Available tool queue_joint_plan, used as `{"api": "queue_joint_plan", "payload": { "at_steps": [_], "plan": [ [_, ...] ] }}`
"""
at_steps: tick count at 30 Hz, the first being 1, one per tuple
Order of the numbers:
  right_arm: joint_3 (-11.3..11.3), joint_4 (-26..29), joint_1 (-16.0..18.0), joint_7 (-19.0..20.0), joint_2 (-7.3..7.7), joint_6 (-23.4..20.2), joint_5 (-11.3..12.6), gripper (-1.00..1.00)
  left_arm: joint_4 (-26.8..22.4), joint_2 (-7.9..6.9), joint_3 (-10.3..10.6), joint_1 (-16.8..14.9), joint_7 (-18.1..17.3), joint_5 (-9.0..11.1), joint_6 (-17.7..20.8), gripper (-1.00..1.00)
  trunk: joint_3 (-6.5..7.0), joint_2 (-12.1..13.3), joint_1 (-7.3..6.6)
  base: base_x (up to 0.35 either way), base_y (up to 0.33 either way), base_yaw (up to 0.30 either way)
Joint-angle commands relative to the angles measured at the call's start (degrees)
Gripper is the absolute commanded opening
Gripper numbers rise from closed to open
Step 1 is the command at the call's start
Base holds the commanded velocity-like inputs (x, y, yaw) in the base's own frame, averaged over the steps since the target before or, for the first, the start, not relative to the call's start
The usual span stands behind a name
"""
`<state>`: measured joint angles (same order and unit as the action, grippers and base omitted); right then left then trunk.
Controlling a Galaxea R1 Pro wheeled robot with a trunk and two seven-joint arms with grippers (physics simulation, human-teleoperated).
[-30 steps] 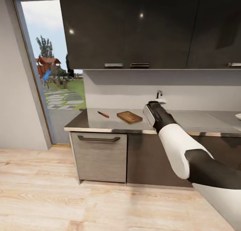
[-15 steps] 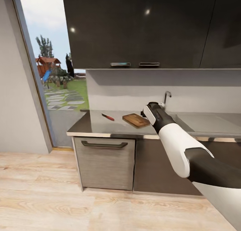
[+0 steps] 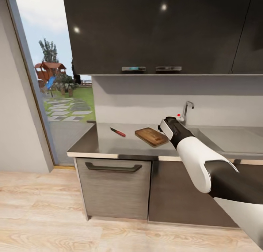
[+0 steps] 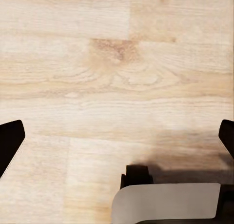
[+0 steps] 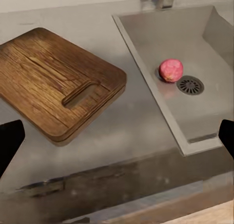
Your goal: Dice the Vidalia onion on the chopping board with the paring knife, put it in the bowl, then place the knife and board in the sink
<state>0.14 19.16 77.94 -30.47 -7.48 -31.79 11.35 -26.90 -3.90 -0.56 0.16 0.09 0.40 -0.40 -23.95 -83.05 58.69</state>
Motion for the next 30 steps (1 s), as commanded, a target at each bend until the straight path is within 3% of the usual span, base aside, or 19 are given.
{"api": "queue_joint_plan", "payload": {
  "at_steps": [1,11,20,30],
  "plan": [
    [0.0,-0.1,0.0,-0.4,-0.01,-0.1,0.5,1.0,-0.1,0.0,-0.1,0.0,0.0,0.0,0.0,1.0,-0.06,0.0,0.03,0.325,0.016,0.0],
    [0.0,-4.1,0.0,-0.4,0.08,4.2,0.5,1.0,0.0,0.0,-0.1,0.0,0.1,0.0,0.0,1.0,-0.06,0.0,0.03,0.325,0.068,0.0],
    [-0.2,-5.3,-0.1,-0.5,0.09,5.3,0.5,1.0,0.1,0.03,-0.1,0.0,0.0,0.0,-0.1,1.0,-0.06,0.0,0.03,0.311,0.006,0.0],
    [-1.3,-5.4,-0.2,-0.7,0.48,5.5,1.4,1.0,0.1,0.04,-0.1,0.0,0.0,0.0,-0.2,1.0,-0.06,0.0,0.03,0.048,0.0,0.0]
  ]
}}
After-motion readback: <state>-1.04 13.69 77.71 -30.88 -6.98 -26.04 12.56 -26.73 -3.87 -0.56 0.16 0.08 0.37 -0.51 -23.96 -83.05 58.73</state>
